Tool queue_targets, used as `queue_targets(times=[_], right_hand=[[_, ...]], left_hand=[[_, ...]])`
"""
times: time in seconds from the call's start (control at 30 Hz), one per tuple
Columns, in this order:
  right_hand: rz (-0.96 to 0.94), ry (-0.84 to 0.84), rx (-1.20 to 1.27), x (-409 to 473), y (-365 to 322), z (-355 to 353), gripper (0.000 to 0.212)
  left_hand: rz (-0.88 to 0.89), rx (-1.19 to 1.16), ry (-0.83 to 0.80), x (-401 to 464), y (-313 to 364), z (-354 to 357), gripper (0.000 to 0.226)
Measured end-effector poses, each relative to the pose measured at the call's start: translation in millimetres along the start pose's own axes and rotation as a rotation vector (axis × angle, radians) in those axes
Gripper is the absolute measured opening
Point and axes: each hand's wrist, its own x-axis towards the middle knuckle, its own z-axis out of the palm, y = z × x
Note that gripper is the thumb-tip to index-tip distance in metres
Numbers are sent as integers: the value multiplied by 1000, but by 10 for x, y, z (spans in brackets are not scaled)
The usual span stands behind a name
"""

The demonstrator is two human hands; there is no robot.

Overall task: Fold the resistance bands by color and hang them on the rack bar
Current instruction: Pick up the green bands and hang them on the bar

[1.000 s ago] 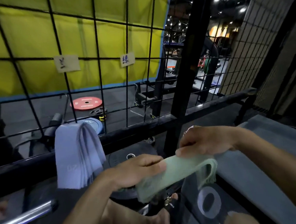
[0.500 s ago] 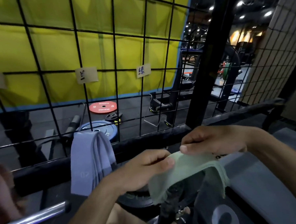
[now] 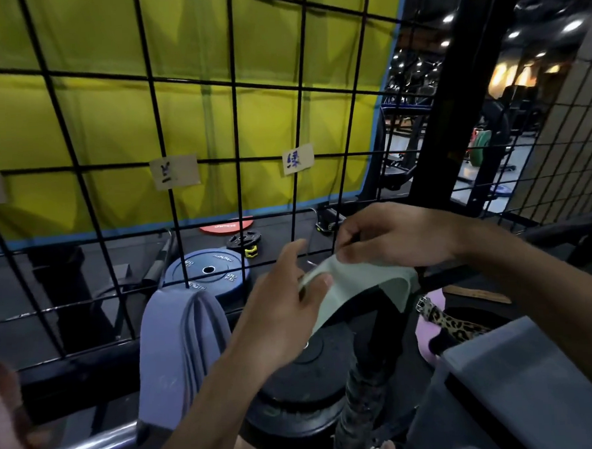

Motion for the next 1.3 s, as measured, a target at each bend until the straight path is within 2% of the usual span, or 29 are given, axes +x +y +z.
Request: queue_targets(times=[0.13,0.23,0.27,0.33,0.4,0.43,0.6,0.77,0.8,0.87,0.9,1.03,1.2,1.3], right_hand=[[26,-4,194,104,58,49,18],[86,1,417,155,59,75,15],[114,-6,472,178,58,77,17],[172,-38,544,216,69,64,38],[215,-94,562,234,49,41,60],[230,-118,550,236,29,19,62],[215,-165,331,183,-107,-168,25],[249,-275,288,246,-212,-275,23],[259,-282,298,271,-229,-284,21],[278,-283,346,314,-246,-295,17],[285,-279,370,331,-249,-292,15],[327,-283,459,394,-188,-210,15],[381,-266,639,417,-74,-85,18],[434,-343,828,392,13,20,19]], left_hand=[[-49,-43,-46,51,40,-48,45],[-63,-117,-85,103,62,-125,15],[-71,-157,-102,111,80,-154,17],[-92,-206,-132,126,93,-196,38],[-93,-245,-158,147,84,-215,40],[-96,-278,-174,159,75,-218,38],[-122,-351,-189,178,77,-193,53],[-122,-317,-186,189,93,-177,46],[-121,-315,-175,199,90,-173,51],[-136,-323,-152,214,93,-182,67],[-153,-328,-147,217,94,-193,67],[-221,-328,-137,216,112,-219,34],[-267,-348,-123,244,109,-233,30],[-264,-352,-138,232,115,-261,31]])
